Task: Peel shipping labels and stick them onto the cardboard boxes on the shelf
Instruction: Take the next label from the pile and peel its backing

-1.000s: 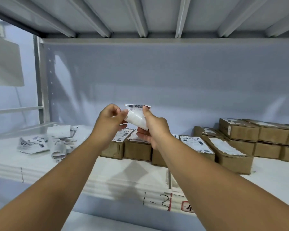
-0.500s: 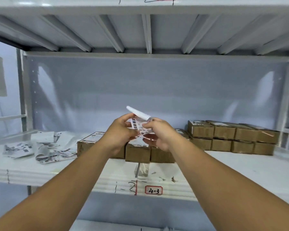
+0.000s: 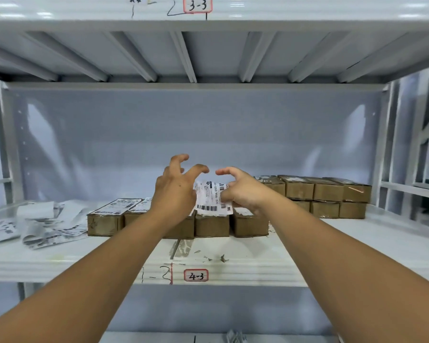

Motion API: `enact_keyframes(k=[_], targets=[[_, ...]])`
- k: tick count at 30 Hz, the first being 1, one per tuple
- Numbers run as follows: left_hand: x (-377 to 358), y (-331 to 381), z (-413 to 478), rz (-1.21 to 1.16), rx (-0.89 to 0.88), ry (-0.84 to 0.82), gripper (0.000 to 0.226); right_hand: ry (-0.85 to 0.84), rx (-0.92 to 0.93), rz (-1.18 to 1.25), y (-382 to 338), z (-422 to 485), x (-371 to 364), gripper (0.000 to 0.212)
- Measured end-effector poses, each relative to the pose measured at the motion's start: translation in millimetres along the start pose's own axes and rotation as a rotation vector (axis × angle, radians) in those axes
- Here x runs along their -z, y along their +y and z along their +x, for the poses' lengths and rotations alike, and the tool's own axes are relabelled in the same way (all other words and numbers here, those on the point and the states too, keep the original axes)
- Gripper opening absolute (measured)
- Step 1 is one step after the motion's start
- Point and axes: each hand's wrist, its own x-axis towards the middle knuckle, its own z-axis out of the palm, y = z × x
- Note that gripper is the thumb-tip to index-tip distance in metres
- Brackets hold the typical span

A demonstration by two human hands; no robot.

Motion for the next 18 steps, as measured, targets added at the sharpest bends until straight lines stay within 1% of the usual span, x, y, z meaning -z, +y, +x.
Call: enact_keyframes(k=[2, 3, 5, 7, 9, 12, 13, 15, 18], targets=[[-1, 6, 1, 0.068, -0.075, -0.018, 0.043, 0.048, 0.017, -0.007, 0, -1, 7, 0.049], [-1, 8, 1, 0.083, -0.083, -0.038, 0.035, 0.08, 0.024, -0.009, 0, -2, 11, 0.045], [-2, 10, 2, 0.052, -0.025, -0.072, 0.028, 0.145, 0.035, -0.016, 0, -4, 17, 0.039], [-3, 10, 4, -0.062, 0.081, -0.117, 0.032, 0.181, 0.059, -0.056, 0, -6, 21, 0.036], [-3, 10, 4, -0.115, 0.114, -0.16, 0.031, 0.177, 0.098, -0.15, 0, -8, 24, 0.034], [-5, 7, 2, 0.022, -0.01, -0.195, 0.026, 0.124, 0.144, -0.273, -3, -9, 25, 0.037], [-5, 7, 1, 0.025, -0.049, -0.201, 0.024, 0.109, 0.158, -0.284, -4, -9, 24, 0.04], [-5, 10, 1, -0.087, -0.066, -0.258, 0.027, 0.093, 0.177, -0.249, -6, -7, 26, 0.044], [-2, 15, 2, -0.351, -0.018, -0.357, 0.035, 0.079, 0.185, -0.17, -8, -4, 31, 0.041]])
